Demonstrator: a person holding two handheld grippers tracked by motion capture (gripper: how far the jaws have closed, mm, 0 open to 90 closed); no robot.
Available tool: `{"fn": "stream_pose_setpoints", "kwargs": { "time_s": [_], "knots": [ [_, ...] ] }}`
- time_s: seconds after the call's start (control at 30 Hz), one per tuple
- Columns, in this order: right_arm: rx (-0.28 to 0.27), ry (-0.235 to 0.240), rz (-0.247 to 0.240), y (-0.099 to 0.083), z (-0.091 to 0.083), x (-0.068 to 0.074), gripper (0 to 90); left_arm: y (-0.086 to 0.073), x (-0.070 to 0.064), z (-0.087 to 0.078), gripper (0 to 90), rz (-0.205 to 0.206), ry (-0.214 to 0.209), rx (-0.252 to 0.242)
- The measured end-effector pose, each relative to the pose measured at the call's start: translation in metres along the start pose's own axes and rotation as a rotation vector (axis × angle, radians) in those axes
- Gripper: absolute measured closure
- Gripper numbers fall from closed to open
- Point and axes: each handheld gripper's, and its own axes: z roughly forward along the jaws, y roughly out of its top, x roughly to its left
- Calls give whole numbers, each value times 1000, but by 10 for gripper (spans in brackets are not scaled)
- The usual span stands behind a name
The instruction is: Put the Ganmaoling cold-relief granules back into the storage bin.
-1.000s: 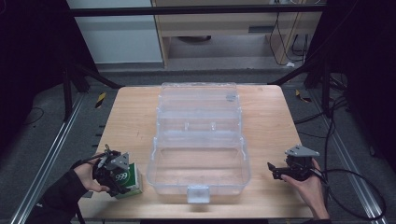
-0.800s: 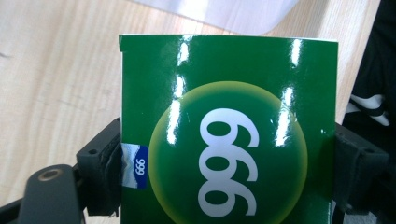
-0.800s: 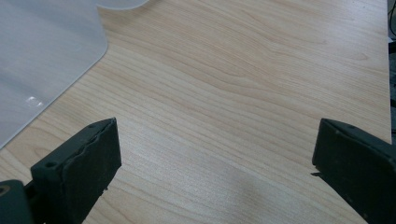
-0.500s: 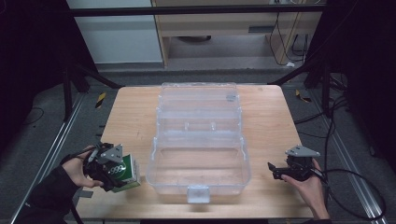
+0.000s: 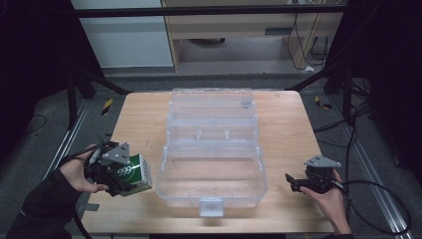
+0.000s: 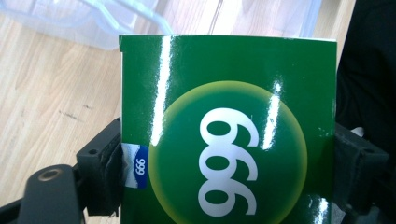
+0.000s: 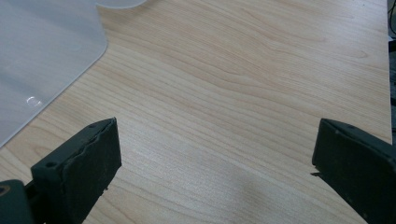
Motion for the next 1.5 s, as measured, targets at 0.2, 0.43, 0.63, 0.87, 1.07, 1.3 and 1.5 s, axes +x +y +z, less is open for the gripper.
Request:
{"fn": "stream_pose_setpoints", "kwargs": {
  "time_s": [0.2, 0.43, 0.63, 0.87, 1.07, 1.3, 1.5],
  "knots": [
    [2, 2, 0, 0, 0, 1, 16, 12, 0, -2, 151, 14, 4, -2],
    [-1, 0, -2, 0, 0, 0, 16, 27, 0, -5, 151, 36, 8, -22],
    [0, -2, -4, -1, 0, 0, 16, 41, -1, -6, 151, 49, 4, -44],
    [-1, -4, -5, -1, 0, 0, 16, 59, 0, -1, 151, 85, -9, -50],
    [2, -2, 0, -1, 0, 0, 16, 71, 0, 8, 151, 97, -22, -52],
    [2, -1, 2, -2, 1, 0, 16, 84, -1, 19, 151, 120, -43, -46],
    [5, 1, -1, -2, 1, 0, 16, 91, -2, 31, 151, 134, -61, -40]
  ]
}}
